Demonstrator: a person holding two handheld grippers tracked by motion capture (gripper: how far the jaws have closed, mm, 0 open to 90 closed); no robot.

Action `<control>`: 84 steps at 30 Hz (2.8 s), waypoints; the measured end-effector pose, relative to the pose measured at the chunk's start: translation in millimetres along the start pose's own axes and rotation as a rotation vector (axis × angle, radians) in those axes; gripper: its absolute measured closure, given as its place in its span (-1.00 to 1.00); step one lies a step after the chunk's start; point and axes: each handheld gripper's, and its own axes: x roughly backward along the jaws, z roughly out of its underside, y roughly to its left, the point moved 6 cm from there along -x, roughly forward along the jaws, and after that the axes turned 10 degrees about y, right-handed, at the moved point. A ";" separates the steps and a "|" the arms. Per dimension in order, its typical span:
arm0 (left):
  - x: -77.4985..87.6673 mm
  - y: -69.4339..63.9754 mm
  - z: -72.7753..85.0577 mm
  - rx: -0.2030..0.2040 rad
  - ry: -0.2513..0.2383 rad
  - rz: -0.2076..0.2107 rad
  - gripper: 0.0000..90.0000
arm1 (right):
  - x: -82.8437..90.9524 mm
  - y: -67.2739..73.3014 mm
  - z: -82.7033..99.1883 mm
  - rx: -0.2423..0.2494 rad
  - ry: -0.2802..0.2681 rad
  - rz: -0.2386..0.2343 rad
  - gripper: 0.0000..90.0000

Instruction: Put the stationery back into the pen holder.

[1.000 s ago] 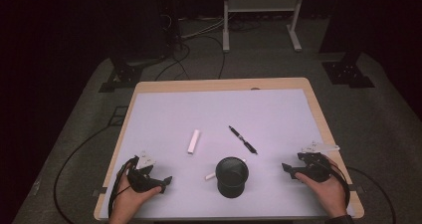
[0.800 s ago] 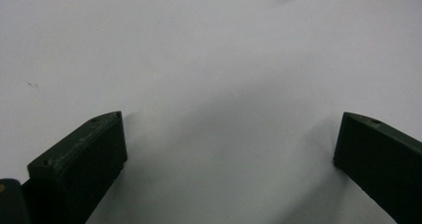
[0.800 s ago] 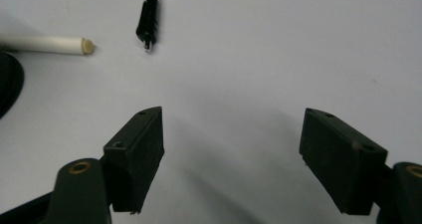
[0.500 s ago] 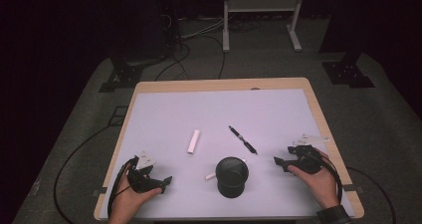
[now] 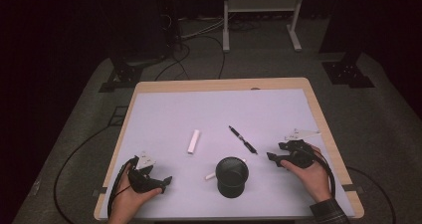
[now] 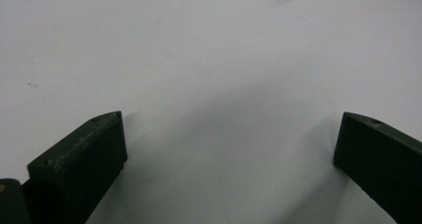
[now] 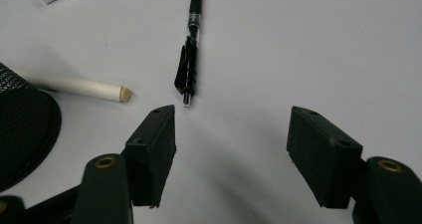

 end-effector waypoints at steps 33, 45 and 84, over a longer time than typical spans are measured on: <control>-0.1 -0.2 0.1 0.000 -0.003 -0.001 -1.00 | -14.2 13.5 -46.7 0.049 0.008 -0.024 0.10; -0.1 -0.1 0.1 0.000 -0.004 -0.001 -1.00 | -22.6 16.8 -58.9 0.057 0.020 -0.037 0.17; -0.2 -0.1 0.1 0.002 -0.004 0.000 -1.00 | -61.1 22.8 -111.0 0.070 0.046 -0.066 0.38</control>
